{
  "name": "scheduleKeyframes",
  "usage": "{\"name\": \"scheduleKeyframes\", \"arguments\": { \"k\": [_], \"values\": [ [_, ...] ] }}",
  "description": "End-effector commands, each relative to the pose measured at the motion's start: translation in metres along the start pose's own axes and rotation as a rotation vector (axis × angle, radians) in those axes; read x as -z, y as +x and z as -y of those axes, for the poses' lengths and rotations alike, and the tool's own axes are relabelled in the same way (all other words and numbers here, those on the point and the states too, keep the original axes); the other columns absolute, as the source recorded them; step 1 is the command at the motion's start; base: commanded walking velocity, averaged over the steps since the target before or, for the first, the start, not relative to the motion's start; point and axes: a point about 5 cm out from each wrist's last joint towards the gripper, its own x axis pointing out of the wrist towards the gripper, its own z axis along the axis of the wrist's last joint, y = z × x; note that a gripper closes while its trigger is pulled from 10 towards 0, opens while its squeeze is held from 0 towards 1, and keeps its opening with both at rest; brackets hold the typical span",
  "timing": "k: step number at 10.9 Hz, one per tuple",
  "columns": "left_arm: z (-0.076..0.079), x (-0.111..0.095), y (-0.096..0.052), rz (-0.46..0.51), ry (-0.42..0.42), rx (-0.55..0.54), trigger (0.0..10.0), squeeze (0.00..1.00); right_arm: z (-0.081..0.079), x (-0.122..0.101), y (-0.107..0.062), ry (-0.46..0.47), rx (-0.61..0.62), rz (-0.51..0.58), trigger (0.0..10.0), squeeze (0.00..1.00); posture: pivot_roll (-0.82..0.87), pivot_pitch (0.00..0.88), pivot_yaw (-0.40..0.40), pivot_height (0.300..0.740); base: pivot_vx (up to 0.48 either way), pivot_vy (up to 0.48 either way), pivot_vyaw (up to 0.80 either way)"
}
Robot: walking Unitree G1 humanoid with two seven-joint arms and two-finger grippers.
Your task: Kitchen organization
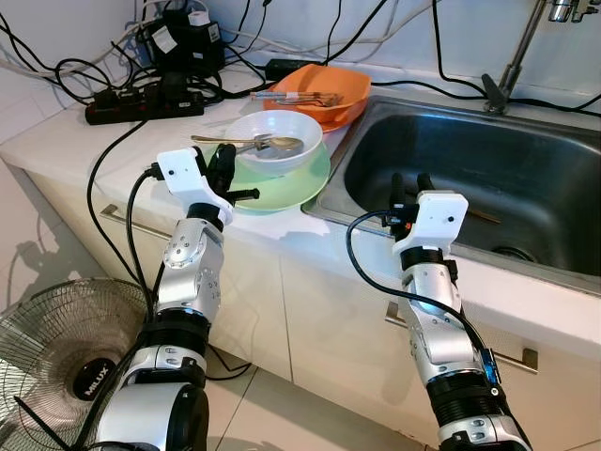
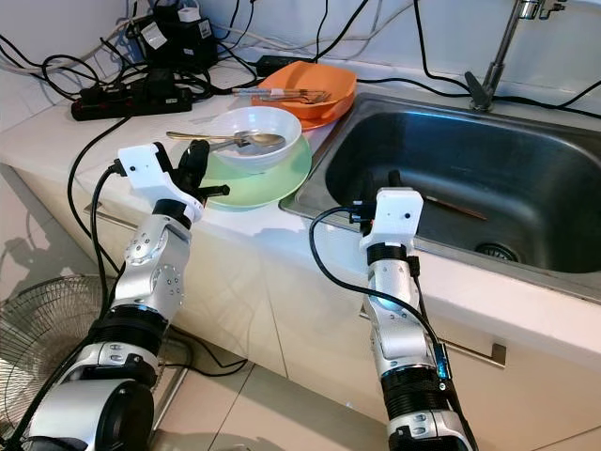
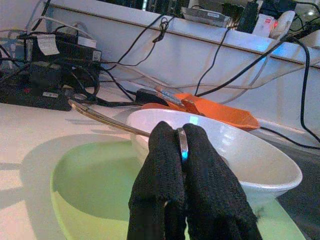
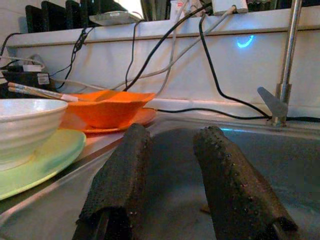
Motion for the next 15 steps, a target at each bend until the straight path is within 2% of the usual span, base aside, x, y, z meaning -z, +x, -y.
{"name": "scheduleKeyframes", "arguments": {
  "k": [1,2,3,4,8,12,14,15],
  "values": [
    [0.004,-0.01,0.006,0.032,0.006,0.012,0.0,0.0,-0.002,-0.003,0.004,0.0,0.0,0.012,10.0,0.0,0.08,0.0,0.061,0.74,0.0,0.0,0.0],
    [0.005,-0.01,0.007,0.035,0.003,0.014,0.0,0.0,-0.002,-0.002,0.004,0.0,0.0,0.011,10.0,0.0,0.08,0.0,0.061,0.74,0.0,0.0,0.0],
    [0.01,-0.012,0.008,0.043,-0.032,0.022,8.7,0.0,-0.003,-0.002,0.004,-0.001,-0.001,0.011,10.0,0.0,0.08,0.0,0.062,0.74,0.0,0.0,0.0],
    [0.013,-0.013,0.009,0.046,-0.045,0.03,10.0,0.0,-0.003,-0.002,0.004,-0.001,-0.002,0.012,10.0,0.0,0.08,0.0,0.061,0.74,0.0,0.0,0.0],
    [0.028,-0.023,0.012,0.069,-0.073,0.08,10.0,0.0,-0.004,-0.001,0.004,0.001,-0.006,0.008,10.0,0.0,0.08,0.0,0.061,0.74,0.0,0.0,0.0],
    [0.031,-0.016,0.012,-0.024,0.004,0.093,10.0,0.0,-0.006,-0.001,0.004,0.003,-0.016,0.004,10.0,0.0,0.09,0.0,0.063,0.74,0.0,0.0,0.0],
    [0.033,-0.008,0.011,-0.115,0.093,0.121,10.0,0.0,-0.007,0.0,0.004,0.004,-0.02,0.002,10.0,0.0,0.08,0.0,0.064,0.74,0.0,0.0,0.0],
    [0.034,-0.009,0.01,-0.13,0.114,0.133,10.0,0.0,-0.007,0.0,0.004,0.004,-0.021,0.002,10.0,0.0,0.08,0.0,0.063,0.74,0.0,0.0,0.0]
  ]
}}
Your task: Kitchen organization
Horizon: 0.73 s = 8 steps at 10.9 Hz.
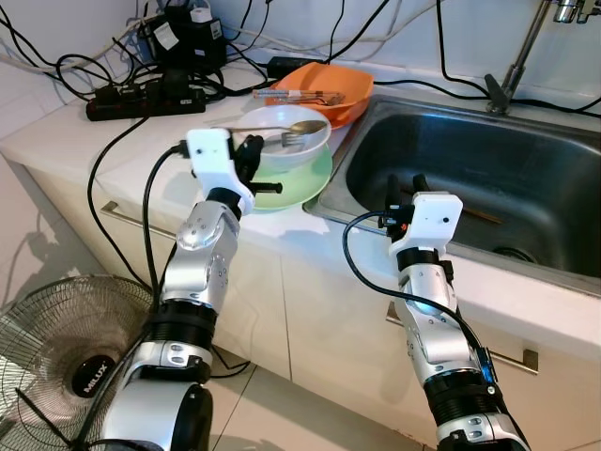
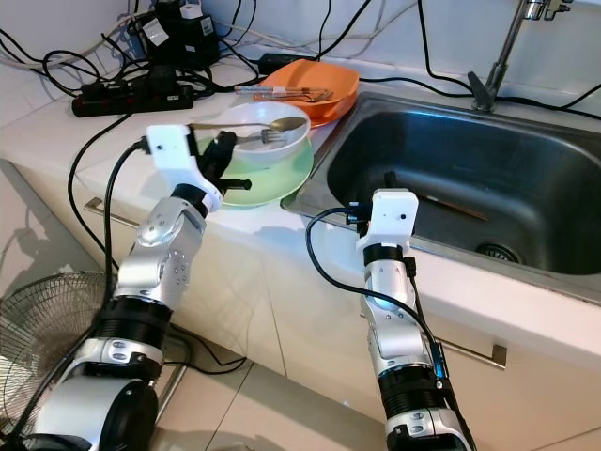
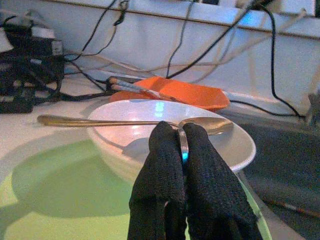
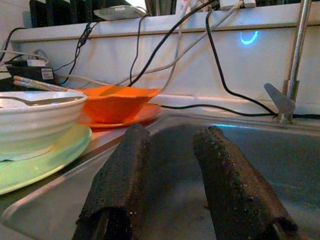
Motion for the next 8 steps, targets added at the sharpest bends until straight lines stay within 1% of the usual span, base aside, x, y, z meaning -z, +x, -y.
{"name": "scheduleKeyframes", "arguments": {
  "k": [1,2,3,6,7,8],
  "values": [
    [0.002,0.002,-0.002,-0.053,0.042,0.027,10.0,0.0,-0.004,-0.003,0.004,0.003,-0.015,0.012,10.0,0.0,0.09,0.0,0.063,0.74,0.0,0.0,0.0],
    [0.003,-0.002,-0.003,-0.092,0.104,0.058,10.0,0.0,-0.005,-0.002,0.004,0.005,-0.02,0.007,10.0,0.0,0.09,0.0,0.063,0.74,0.0,0.0,0.0],
    [0.004,-0.004,-0.003,-0.096,0.12,0.065,10.0,0.0,-0.006,-0.002,0.004,0.006,-0.023,0.005,10.0,0.0,0.09,0.0,0.063,0.74,0.0,0.0,0.0],
    [0.005,-0.028,-0.003,-0.081,0.146,0.096,10.0,0.0,-0.007,-0.002,0.004,0.011,-0.026,0.005,10.0,0.0,0.09,0.0,0.063,0.74,0.0,0.0,0.0],
    [0.002,-0.038,-0.003,-0.084,0.172,0.09,10.0,0.0,-0.007,-0.002,0.004,0.011,-0.029,0.002,10.0,0.0,0.09,0.0,0.064,0.74,0.0,0.0,0.0],
    [0.001,-0.044,-0.004,-0.086,0.187,0.087,10.0,0.0,-0.008,-0.001,0.004,0.012,-0.031,0.001,10.0,0.0,0.09,0.0,0.063,0.74,0.0,0.0,0.0]
  ]
}}
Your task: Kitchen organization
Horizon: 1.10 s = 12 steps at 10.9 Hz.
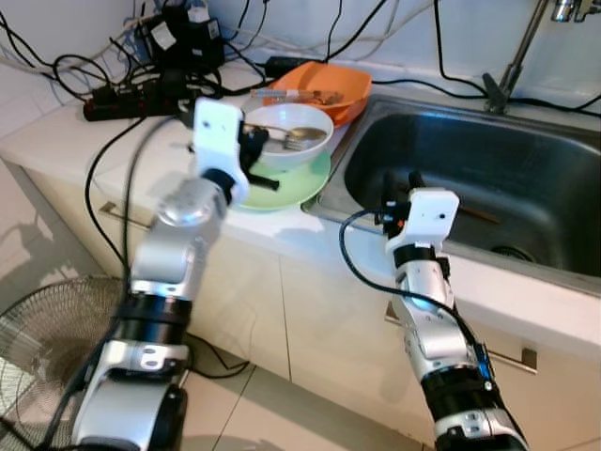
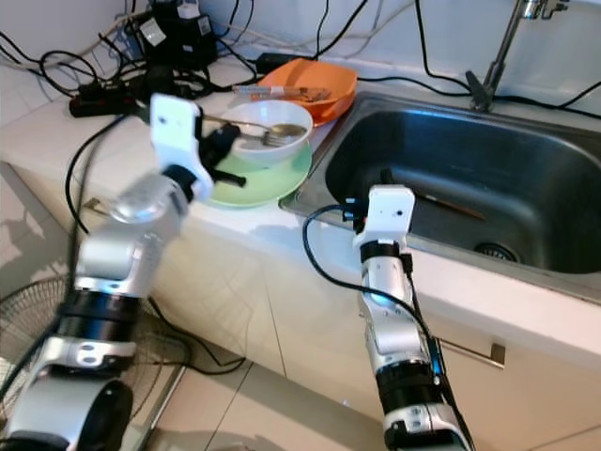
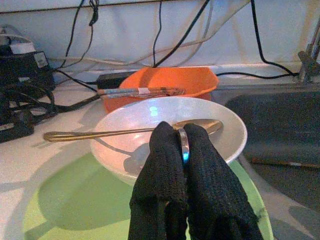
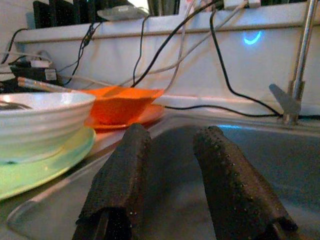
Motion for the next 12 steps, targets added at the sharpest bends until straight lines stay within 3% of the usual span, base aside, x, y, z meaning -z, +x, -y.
{"name": "scheduleKeyframes", "arguments": {
  "k": [1,5,9,10,12],
  "values": [
    [-0.002,-0.016,-0.001,0.031,0.036,0.001,10.0,0.0,-0.004,-0.001,0.001,0.007,-0.014,0.003,10.0,0.0,0.09,0.0,0.064,0.74,0.0,0.0,0.0],
    [-0.007,-0.045,-0.006,0.076,0.091,-0.026,10.0,0.0,-0.004,0.0,0.002,0.008,-0.015,0.0,10.0,0.0,0.1,0.0,0.059,0.74,0.0,0.0,0.0],
    [0.005,-0.054,-0.01,0.089,0.004,0.037,10.0,0.0,-0.006,0.001,0.002,0.007,-0.023,-0.004,10.0,0.0,0.1,0.0,0.059,0.74,0.0,0.0,0.0],
    [0.006,-0.058,-0.01,0.118,0.001,0.039,10.0,0.0,-0.005,0.001,0.002,0.007,-0.022,-0.004,10.0,0.0,0.1,0.0,0.059,0.74,0.0,0.0,0.0],
    [0.006,-0.075,-0.012,0.329,-0.046,-0.008,10.0,0.0,-0.006,0.002,0.002,0.007,-0.021,-0.005,10.0,0.0,0.1,0.0,0.063,0.74,0.0,0.0,0.0]
  ]
}}
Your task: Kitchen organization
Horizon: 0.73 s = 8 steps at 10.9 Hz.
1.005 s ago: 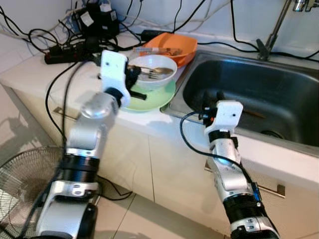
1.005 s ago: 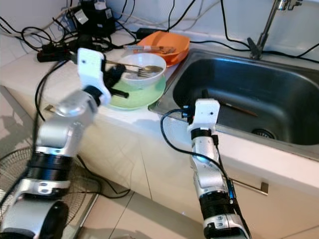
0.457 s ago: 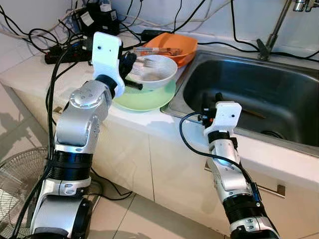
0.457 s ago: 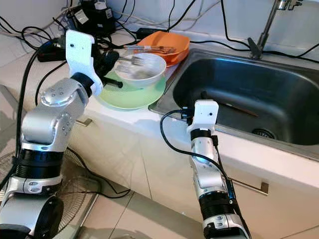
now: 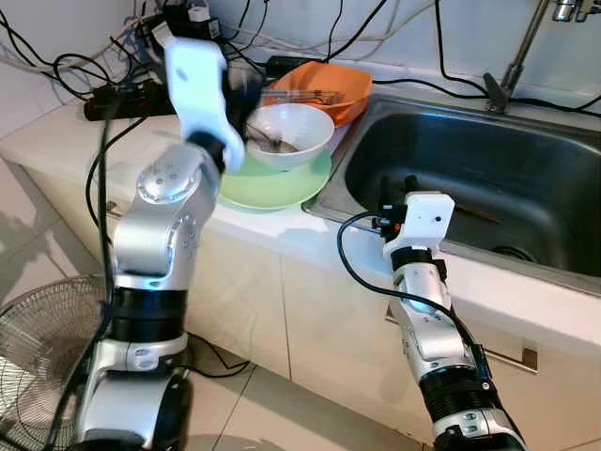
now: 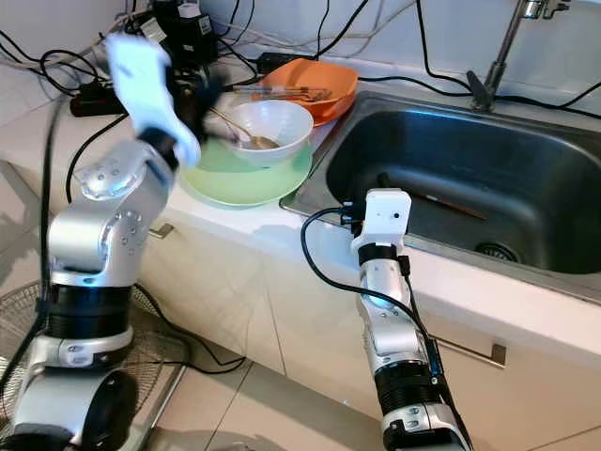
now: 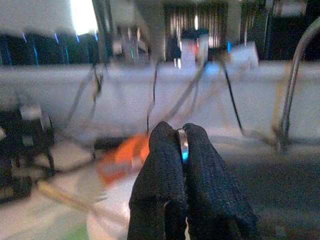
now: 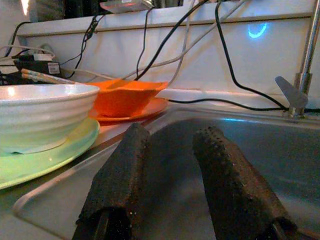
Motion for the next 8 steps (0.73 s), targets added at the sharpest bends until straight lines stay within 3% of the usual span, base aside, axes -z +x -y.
{"name": "scheduleKeyframes", "arguments": {
  "k": [1,3,6,8],
  "values": [
    [0.002,-0.004,-0.001,0.074,-0.058,-0.008,10.0,0.0,-0.004,-0.004,0.003,0.008,-0.006,0.022,10.0,0.0,0.1,0.0,0.065,0.74,0.0,0.0,0.0],
    [0.018,0.024,-0.002,0.036,-0.17,0.022,10.0,0.0,-0.002,-0.005,0.004,0.005,0.004,0.027,10.0,0.0,0.09,0.0,0.065,0.74,0.0,0.0,0.0],
    [0.04,0.046,-0.004,0.016,-0.33,0.098,10.0,0.0,0.003,-0.004,0.004,-0.025,0.015,0.029,10.0,0.0,0.09,0.0,0.073,0.74,0.0,0.0,0.0],
    [0.052,0.061,-0.007,-0.029,-0.386,0.137,10.0,0.0,0.004,-0.007,0.006,-0.121,-0.01,0.065,10.0,0.0,0.08,0.0,0.081,0.74,0.0,0.0,0.0]
  ]
}}
